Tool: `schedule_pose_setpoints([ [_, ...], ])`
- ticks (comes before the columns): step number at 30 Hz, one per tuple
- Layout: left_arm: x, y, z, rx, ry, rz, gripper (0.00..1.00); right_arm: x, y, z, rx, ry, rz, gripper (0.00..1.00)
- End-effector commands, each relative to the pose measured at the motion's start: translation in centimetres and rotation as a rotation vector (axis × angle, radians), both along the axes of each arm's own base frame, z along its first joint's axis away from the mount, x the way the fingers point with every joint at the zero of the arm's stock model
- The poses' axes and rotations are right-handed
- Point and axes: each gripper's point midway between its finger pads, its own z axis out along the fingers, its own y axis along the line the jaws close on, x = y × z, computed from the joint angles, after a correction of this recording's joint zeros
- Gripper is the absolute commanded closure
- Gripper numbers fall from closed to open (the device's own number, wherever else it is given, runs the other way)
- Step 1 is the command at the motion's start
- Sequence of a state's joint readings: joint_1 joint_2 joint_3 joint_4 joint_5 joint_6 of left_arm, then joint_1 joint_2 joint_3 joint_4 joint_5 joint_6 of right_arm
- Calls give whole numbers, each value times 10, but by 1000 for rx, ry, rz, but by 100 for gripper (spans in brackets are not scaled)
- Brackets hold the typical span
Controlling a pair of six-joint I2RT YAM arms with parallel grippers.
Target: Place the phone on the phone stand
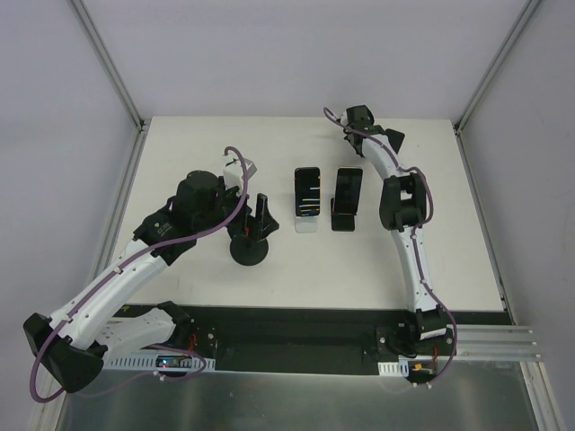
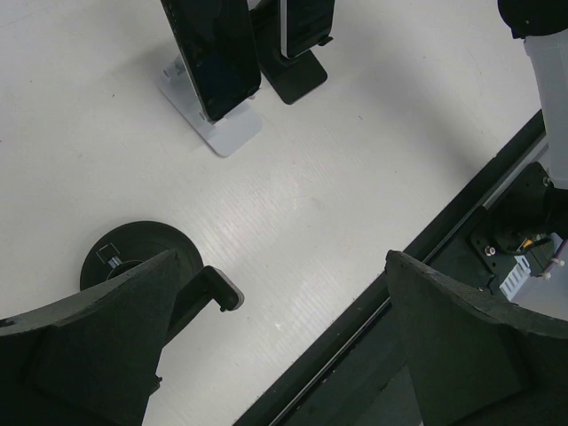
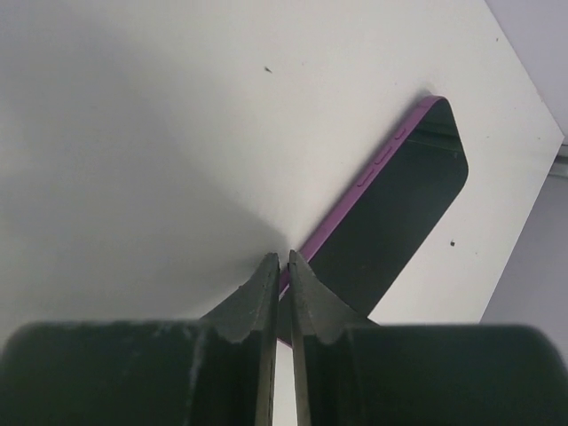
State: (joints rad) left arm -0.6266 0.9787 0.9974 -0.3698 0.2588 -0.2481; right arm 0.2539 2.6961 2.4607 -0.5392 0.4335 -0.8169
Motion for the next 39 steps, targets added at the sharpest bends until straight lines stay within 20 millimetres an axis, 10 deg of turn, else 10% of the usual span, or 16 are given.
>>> schedule_pose_setpoints([
  [1,4,-5,8,-41,-16,-4,3,-12,-30,-5,-20,50,-65,89],
  [8,4,-7,6,-42,-5,-12,3,-23,-48,12,132,45,-143,70],
  [12,4,-8,4,-43,2,-13,3,-26,-45,16,339,43,-168,31],
  [18,5,-9,3,-42,8,-17,3,-20,-59,33,579,-15,-266,4],
  [29,5,-10,4,-51,11,-20,3,-21,-46,21,694,38,-395,4],
  [39,4,-11,5,-57,10,-25,3,-35,-85,16,495,2,-541,4],
])
